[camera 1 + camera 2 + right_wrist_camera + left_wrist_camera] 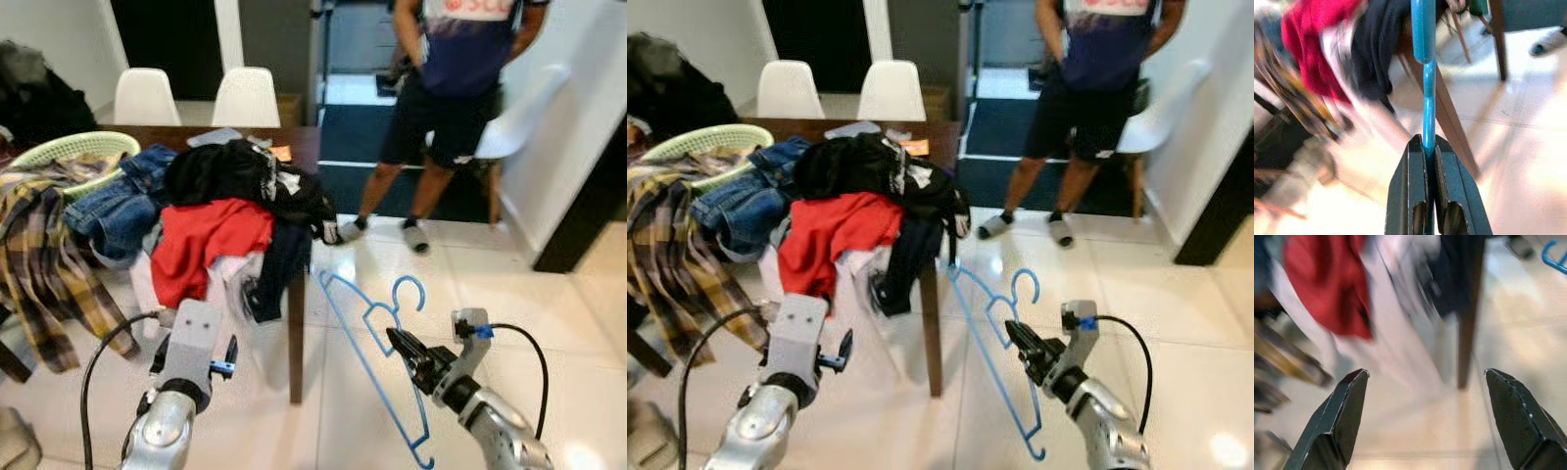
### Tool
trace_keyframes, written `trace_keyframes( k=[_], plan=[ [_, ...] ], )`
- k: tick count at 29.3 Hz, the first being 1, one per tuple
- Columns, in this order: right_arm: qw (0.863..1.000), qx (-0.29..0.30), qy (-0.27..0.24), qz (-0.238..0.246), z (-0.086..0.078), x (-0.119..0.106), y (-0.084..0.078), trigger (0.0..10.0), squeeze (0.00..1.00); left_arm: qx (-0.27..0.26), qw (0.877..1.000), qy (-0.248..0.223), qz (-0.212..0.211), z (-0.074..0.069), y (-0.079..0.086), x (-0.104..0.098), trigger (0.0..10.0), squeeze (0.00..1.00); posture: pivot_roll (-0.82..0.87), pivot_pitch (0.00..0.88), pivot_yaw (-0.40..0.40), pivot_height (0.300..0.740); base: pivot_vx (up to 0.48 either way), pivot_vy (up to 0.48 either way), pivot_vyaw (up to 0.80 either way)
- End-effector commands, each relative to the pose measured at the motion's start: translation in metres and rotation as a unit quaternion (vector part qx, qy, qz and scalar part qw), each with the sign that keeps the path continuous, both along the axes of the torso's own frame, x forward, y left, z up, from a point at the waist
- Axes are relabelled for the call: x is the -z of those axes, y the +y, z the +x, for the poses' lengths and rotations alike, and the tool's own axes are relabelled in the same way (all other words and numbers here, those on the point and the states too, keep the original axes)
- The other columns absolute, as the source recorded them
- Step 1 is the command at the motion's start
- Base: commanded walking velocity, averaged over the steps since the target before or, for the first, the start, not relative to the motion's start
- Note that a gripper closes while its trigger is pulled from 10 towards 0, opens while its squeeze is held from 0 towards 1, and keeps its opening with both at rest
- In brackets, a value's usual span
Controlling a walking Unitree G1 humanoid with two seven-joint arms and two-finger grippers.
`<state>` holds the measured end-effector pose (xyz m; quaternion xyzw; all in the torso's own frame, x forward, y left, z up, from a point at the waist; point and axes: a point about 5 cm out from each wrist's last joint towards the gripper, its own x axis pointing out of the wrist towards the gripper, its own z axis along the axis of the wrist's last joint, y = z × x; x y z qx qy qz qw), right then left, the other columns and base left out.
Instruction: Hang hanger
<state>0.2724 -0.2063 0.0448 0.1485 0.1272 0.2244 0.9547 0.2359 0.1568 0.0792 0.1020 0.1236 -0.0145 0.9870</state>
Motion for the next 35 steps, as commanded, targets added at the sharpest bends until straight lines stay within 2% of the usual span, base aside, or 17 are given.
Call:
trace_keyframes(
  k=[1, 8, 9, 13, 14, 17, 18, 20, 23, 25, 27, 28, 29, 32, 33, 34, 35],
  plan=[
    [1.0, -0.011, -0.004, -0.022, -0.001, 0.002, 0.009, 10.0, 0.0, 0.01, 1.0, 0.014, 0.001, -0.005, 0.002, 0.008, 10.0, 0.0, -0.04, 0.0, -0.035, 0.74, 0.0, 0.0, 0.0],
    [0.998, -0.015, -0.012, -0.062, -0.002, 0.001, 0.006, 10.0, 0.0, 0.03, 0.999, 0.009, -0.005, -0.008, -0.002, 0.008, 10.0, 0.0, -0.04, 0.0, -0.036, 0.74, 0.0, 0.0, 0.0],
    [0.995, -0.032, -0.015, -0.094, -0.005, 0.001, 0.003, 10.0, 0.0, 0.035, 0.999, 0.005, -0.009, -0.009, -0.003, 0.009, 10.0, 0.0, -0.03, 0.0, -0.034, 0.74, 0.0, 0.0, 0.0],
    [0.984, -0.098, -0.021, -0.149, -0.012, 0.003, 0.007, 10.0, 0.0, 0.038, 0.999, 0.006, -0.009, -0.008, -0.001, 0.013, 10.0, 0.0, -0.03, 0.0, -0.032, 0.74, 0.0, 0.0, 0.0],
    [0.984, -0.098, -0.021, -0.149, -0.012, 0.003, 0.007, 10.0, 0.0, 0.038, 0.999, 0.006, -0.009, -0.008, -0.001, 0.013, 10.0, 0.0, -0.03, 0.0, -0.032, 0.74, 0.0, 0.0, 0.0],
    [0.944, -0.221, -0.02, -0.245, -0.028, 0.014, 0.022, 10.0, 0.0, 0.029, 0.999, 0.01, -0.014, -0.006, 0.006, 0.022, 10.0, 0.0, -0.04, 0.0, -0.033, 0.74, 0.0, 0.0, 0.53],
    [0.944, -0.221, -0.02, -0.245, -0.028, 0.014, 0.022, 10.0, 0.0, 0.029, 0.999, 0.01, -0.014, -0.006, 0.006, 0.022, 10.0, 0.0, -0.04, 0.0, -0.033, 0.74, 0.0, 0.0, 0.8],
    [0.945, -0.222, -0.018, -0.238, -0.03, 0.015, 0.023, 10.0, 0.0, 0.023, 1.0, 0.006, -0.013, -0.005, 0.009, 0.022, 10.0, 0.0, -0.04, 0.0, -0.033, 0.74, 0.0, 0.0, 0.8],
    [0.958, -0.205, -0.022, -0.199, -0.028, 0.011, 0.021, 10.0, 0.0, 0.021, 0.999, -0.02, -0.013, 0.001, 0.011, 0.013, 10.0, 0.0, -0.04, 0.0, -0.032, 0.74, 0.0, 0.0, 0.8],
    [0.961, -0.202, -0.023, -0.186, -0.028, 0.01, 0.021, 10.0, 0.0, 0.02, 0.999, -0.029, -0.014, 0.003, 0.012, 0.009, 10.0, 0.0, -0.04, 0.0, -0.032, 0.74, 0.0, 0.0, 0.8],
    [0.971, -0.206, -0.031, -0.117, -0.029, 0.002, 0.023, 10.0, 0.0, 0.013, 0.998, -0.064, -0.014, 0.011, 0.016, -0.007, 10.0, 0.0, -0.03, 0.0, -0.031, 0.74, 0.0, 0.0, 0.8],
    [0.971, -0.206, -0.031, -0.117, -0.029, 0.002, 0.023, 10.0, 0.0, 0.013, 0.998, -0.064, -0.014, 0.011, 0.016, -0.007, 10.0, 0.0, -0.03, 0.0, -0.031, 0.74, 0.0, 0.0, 0.8],
    [0.974, -0.214, -0.041, -0.064, -0.031, -0.007, 0.027, 10.0, 0.0, 0.01, 0.996, -0.086, -0.011, 0.016, 0.019, -0.018, 10.0, 0.0, -0.03, 0.0, -0.032, 0.74, 0.0, 0.0, 0.8],
    [0.974, -0.214, -0.041, -0.064, -0.031, -0.007, 0.027, 10.0, 0.0, 0.01, 0.996, -0.086, -0.011, 0.016, 0.019, -0.018, 10.0, 0.0, -0.03, 0.0, -0.032, 0.74, 0.0, 0.0, 0.8],
    [0.972, -0.227, -0.065, 0.004, -0.032, -0.024, 0.033, 10.0, 0.0, 0.001, 0.993, -0.117, -0.01, 0.022, 0.025, -0.033, 10.0, 0.0, -0.03, 0.0, -0.034, 0.74, 0.0, 0.0, 0.8],
    [0.963, -0.245, -0.091, 0.057, -0.033, -0.041, 0.039, 10.0, 0.0, -0.007, 0.989, -0.149, -0.007, 0.028, 0.031, -0.05, 10.0, 0.0, -0.03, 0.0, -0.032, 0.74, 0.0, 0.0, 0.8],
    [0.963, -0.245, -0.091, 0.057, -0.033, -0.041, 0.039, 10.0, 0.0, -0.007, 0.989, -0.149, -0.007, 0.028, 0.031, -0.05, 10.0, 0.0, -0.03, 0.0, -0.032, 0.74, 0.0, 0.0, 0.8]
  ],
)
